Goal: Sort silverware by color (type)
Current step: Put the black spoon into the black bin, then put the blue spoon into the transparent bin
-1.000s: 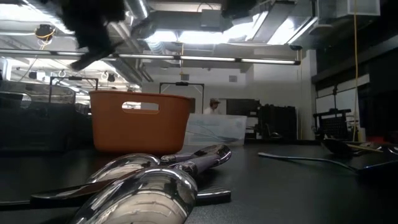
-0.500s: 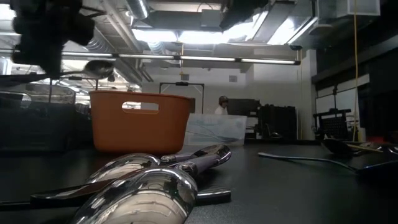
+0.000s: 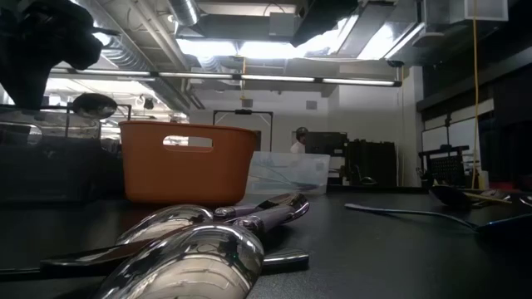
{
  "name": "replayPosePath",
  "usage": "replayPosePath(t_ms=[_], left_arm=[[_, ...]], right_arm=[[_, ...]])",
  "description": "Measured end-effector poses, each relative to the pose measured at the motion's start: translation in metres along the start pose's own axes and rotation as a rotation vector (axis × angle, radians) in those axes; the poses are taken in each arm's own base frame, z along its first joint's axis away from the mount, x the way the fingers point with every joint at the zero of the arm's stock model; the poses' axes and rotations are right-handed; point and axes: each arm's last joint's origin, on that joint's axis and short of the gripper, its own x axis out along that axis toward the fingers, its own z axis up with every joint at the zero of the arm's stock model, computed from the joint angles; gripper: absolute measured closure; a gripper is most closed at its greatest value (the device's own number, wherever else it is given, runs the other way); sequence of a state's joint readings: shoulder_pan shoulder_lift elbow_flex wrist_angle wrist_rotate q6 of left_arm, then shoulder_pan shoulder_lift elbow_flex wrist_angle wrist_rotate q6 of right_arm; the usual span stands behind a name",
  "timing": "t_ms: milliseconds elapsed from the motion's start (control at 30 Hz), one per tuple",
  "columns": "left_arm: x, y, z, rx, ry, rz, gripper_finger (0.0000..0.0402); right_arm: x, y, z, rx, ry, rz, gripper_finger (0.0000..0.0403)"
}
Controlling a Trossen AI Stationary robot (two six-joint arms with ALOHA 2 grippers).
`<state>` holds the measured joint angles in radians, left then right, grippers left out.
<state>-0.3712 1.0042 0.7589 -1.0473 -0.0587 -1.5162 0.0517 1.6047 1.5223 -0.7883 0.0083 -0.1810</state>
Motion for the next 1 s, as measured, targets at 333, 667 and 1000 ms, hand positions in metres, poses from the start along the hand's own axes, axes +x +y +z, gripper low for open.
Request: replayPosePath(t_ms=[333,667,1000], left_arm=[[0.01,-0.005,-0.001,0.014,0.005,0.058,0.04],[0.015,-0.007,-0.002,0.015,0.033,0.088,0.0359],[0.015,-0.007,-0.002,0.015,0.033,0.087,0.0338]], right_arm=[[0.0,0.0,0.0,0.0,0.003,0.001,0.0315],[0.0,0.0,0.0,0.0,0.004,0.001,0.0315],[0.0,0.001,-0.005,-0.001,0.055,0.011,0.0315]])
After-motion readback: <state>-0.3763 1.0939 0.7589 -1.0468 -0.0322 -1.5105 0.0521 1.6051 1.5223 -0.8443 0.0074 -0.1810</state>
